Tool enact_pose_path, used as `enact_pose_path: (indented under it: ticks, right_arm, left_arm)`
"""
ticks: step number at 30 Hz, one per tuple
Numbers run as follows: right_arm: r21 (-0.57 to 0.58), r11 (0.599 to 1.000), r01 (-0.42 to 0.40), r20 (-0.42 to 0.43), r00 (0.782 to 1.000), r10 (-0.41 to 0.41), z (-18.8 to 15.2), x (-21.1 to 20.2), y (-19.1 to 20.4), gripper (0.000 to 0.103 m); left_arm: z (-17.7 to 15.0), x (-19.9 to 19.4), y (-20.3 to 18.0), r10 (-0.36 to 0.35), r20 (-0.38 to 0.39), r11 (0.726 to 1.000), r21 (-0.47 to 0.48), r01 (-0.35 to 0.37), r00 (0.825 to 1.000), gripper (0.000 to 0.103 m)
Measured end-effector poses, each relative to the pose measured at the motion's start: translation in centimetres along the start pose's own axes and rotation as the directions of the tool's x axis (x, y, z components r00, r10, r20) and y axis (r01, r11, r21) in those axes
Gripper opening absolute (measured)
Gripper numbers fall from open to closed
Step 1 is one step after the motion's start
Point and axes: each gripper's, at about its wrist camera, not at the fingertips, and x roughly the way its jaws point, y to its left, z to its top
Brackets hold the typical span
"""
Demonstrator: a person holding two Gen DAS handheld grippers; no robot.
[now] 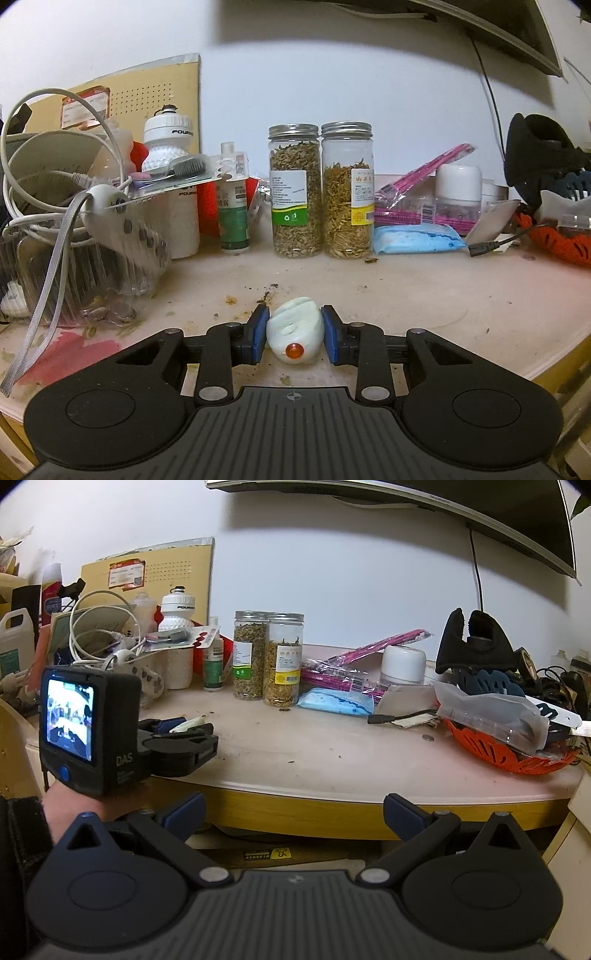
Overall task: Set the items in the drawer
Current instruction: 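Lift the white object off the counter with the left gripper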
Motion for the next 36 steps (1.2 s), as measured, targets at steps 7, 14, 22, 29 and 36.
enact_pose_path:
  ticks: [7, 14, 22, 29, 36]
  right_arm:
    - [0.005, 1.0, -0.002, -0.006, 1.0, 0.002, -0.1, 0.1, 0.0, 0.103]
    - [-0.006, 1.0, 0.002, -0.001, 1.0, -0.002, -0.1, 0.0, 0.2, 0.103]
    - [-0.019, 1.0, 0.007, 0.006, 1.0, -0.007, -0.2, -0.1, 0.4, 0.102]
    - [-0.024, 1.0, 0.008, 0.006, 1.0, -0.008, -0.2, -0.1, 0.4, 0.102]
    - [-0.032, 0.999, 0.009, 0.005, 1.0, -0.009, -0.3, -0.3, 0.5, 0.102]
  left_arm:
    - [0.1, -0.1, 0.2, 0.003, 0.001, 1.0, -0.023, -0.003, 1.0, 0.029]
    - [0.3, -1.4, -0.4, 0.008, 0.028, 1.0, 0.014, -0.009, 1.0, 0.029]
    - [0.7, -3.1, -0.2, 0.02, 0.004, 1.0, -0.007, -0.02, 1.0, 0.029]
    - [0.9, -5.5, 0.3, 0.011, -0.011, 0.999, -0.034, -0.011, 1.0, 0.029]
    - [0.8, -8.2, 0.5, -0.003, -0.037, 0.998, -0.059, 0.0, 0.999, 0.029]
